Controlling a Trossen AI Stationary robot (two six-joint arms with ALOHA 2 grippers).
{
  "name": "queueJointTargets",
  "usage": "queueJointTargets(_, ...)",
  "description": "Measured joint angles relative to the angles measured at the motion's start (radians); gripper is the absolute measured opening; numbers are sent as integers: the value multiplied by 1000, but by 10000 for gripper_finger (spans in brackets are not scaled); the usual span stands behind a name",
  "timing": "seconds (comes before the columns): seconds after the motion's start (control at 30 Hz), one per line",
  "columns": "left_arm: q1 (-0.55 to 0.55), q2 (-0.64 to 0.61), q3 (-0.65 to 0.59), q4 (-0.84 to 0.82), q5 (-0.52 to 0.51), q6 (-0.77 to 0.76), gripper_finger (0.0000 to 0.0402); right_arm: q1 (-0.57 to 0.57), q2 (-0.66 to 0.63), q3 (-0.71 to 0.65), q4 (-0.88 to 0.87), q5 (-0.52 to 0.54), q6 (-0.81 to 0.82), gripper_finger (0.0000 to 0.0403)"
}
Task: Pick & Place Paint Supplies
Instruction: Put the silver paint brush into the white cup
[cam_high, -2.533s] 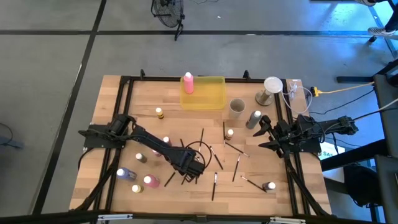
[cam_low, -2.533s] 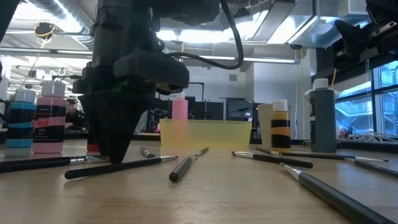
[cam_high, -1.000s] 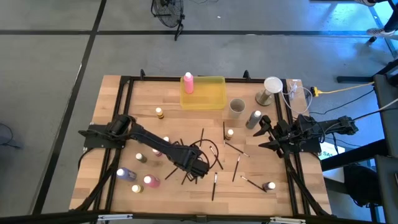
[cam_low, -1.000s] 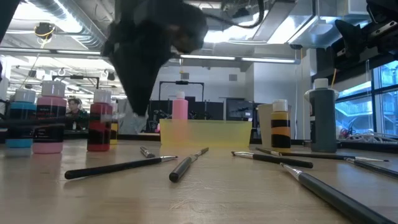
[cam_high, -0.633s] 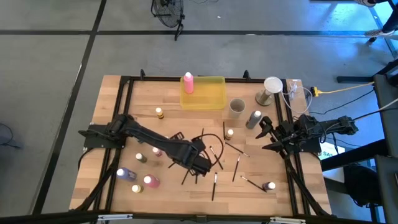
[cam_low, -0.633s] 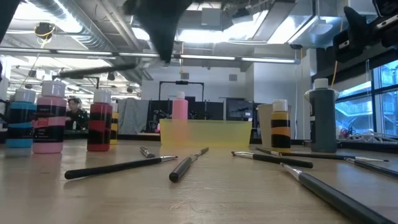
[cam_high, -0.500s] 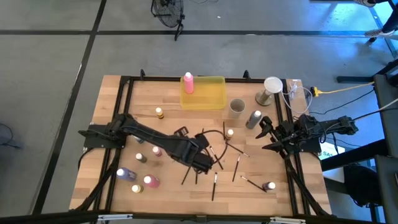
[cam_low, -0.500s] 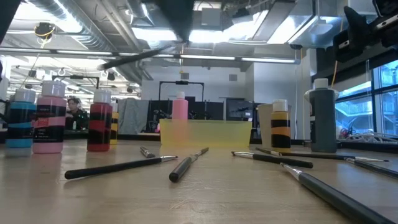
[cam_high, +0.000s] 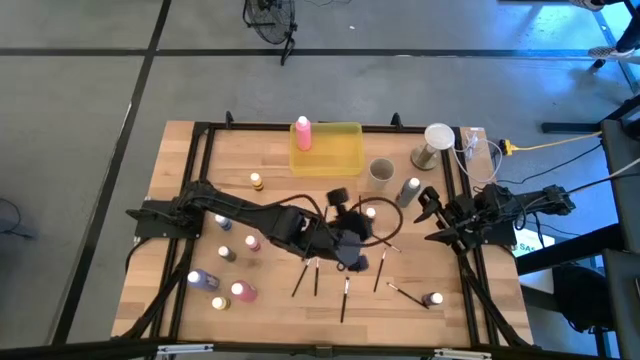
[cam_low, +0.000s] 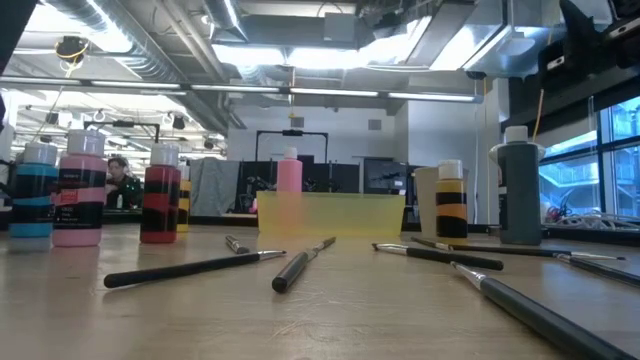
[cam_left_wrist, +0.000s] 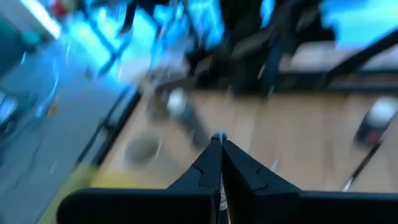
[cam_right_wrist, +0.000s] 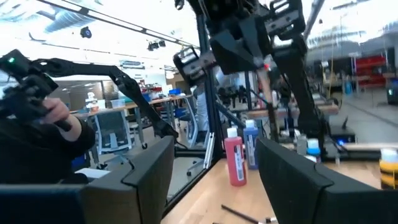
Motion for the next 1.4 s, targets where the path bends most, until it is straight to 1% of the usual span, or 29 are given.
queueJointTargets(0.17,12,0,-23,256,60,165,2,13,0,0,105,3,-101,229)
queueJointTargets(0.27,27,0,-49,371,109,214,2,13,2,0,136,61,-180,229)
queueJointTargets(0.47,64,1,-95,491,143,254,2,13,46,0,206,193,-306,229)
queueJointTargets(0.6,88,1,-145,602,179,284,2,13,97,0,270,209,-360,229)
queueJointTargets(0.8,132,0,-205,745,263,294,2,13,199,0,372,210,-372,229)
queueJointTargets(0.9,153,2,-232,781,305,277,2,13,247,6,406,215,-372,229)
queueJointTargets(1.0,171,9,-255,840,348,252,2,13,300,38,409,247,-365,229)
queueJointTargets(1.17,179,21,-285,925,382,262,2,13,404,83,409,280,-346,229)
queueJointTargets(1.4,178,20,-286,925,385,259,2,13,518,132,410,291,-325,229)
